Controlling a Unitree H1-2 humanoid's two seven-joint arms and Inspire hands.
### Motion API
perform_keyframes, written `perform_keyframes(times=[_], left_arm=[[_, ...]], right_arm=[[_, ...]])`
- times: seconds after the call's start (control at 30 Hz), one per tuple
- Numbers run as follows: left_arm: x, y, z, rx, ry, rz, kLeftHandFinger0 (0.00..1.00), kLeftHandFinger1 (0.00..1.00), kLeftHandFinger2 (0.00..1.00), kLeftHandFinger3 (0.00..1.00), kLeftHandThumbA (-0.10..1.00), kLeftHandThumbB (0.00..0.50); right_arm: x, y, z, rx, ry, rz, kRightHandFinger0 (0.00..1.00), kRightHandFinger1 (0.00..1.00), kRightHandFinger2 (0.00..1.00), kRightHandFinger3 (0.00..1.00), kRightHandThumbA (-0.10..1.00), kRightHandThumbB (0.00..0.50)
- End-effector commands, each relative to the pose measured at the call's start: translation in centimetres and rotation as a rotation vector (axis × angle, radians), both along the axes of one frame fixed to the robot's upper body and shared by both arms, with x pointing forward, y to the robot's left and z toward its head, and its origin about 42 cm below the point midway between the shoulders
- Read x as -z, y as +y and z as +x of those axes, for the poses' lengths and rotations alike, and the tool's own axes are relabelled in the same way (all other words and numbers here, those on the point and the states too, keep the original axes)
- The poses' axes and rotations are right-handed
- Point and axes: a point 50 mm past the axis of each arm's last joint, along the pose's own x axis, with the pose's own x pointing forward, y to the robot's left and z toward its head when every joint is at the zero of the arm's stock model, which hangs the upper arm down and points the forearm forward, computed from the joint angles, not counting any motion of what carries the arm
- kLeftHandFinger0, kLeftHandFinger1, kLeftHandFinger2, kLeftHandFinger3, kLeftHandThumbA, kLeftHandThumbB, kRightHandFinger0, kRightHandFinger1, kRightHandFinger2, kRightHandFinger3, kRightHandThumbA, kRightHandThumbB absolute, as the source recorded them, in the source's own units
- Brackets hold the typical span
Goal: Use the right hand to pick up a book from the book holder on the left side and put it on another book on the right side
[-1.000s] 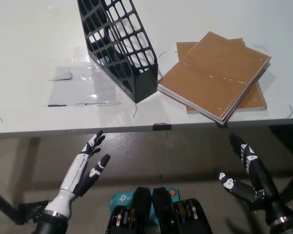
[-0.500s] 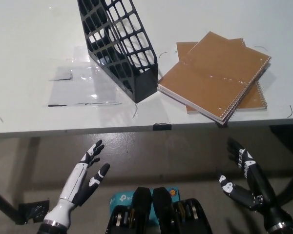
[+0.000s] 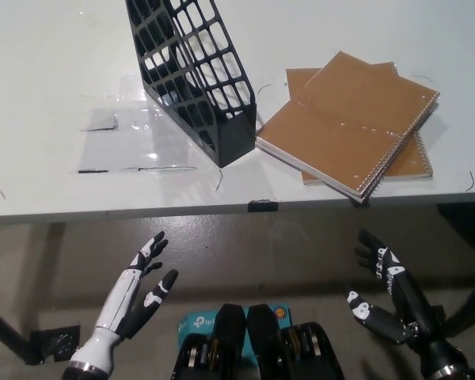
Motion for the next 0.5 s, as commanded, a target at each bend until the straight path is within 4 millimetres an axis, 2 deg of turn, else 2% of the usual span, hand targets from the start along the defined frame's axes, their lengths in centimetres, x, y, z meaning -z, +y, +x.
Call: perform_keyframes(times=[0.0, 0.07, 0.13, 0.23, 0.27, 0.47], left_arm=[[-1.1, 0.0, 0.2, -0.009, -0.049, -0.028, 0.92, 0.99, 1.0, 1.0, 0.9, 0.127], [-0.8, -0.2, -0.3, -0.009, -0.049, -0.023, 0.91, 0.98, 0.99, 1.0, 0.92, 0.132], [-0.5, -0.2, -0.6, -0.009, -0.044, -0.025, 0.9, 0.98, 0.99, 1.0, 0.92, 0.128], [-0.5, 0.1, -0.9, -0.01, -0.036, -0.018, 0.9, 0.98, 0.99, 1.0, 0.92, 0.129], [-0.7, 0.2, -0.7, -0.01, -0.039, -0.015, 0.9, 0.98, 1.0, 1.0, 0.92, 0.133], [-1.0, 0.1, -0.2, 0.005, -0.05, -0.012, 0.89, 0.96, 0.97, 1.0, 0.9, 0.12]], right_arm=[[-2.3, 1.2, 0.8, 0.002, -0.087, 0.049, 0.88, 0.91, 1.0, 1.0, 0.47, 0.076], [-3.0, 2.2, 0.6, 0.03, -0.113, 0.1, 0.86, 0.9, 1.0, 1.0, 0.48, 0.067], [-3.1, 2.9, 0.4, 0.051, -0.136, 0.136, 0.83, 0.87, 1.0, 1.0, 0.42, 0.039], [-2.3, 3.9, 0.2, 0.09, -0.158, 0.145, 0.79, 0.85, 0.97, 0.99, 0.34, 0.036], [-1.6, 3.7, 0.2, 0.103, -0.16, 0.137, 0.8, 0.84, 0.96, 0.98, 0.35, 0.04], [-0.1, 2.7, 0.0, 0.143, -0.155, 0.091, 0.74, 0.78, 0.92, 0.93, 0.34, 0.058]])
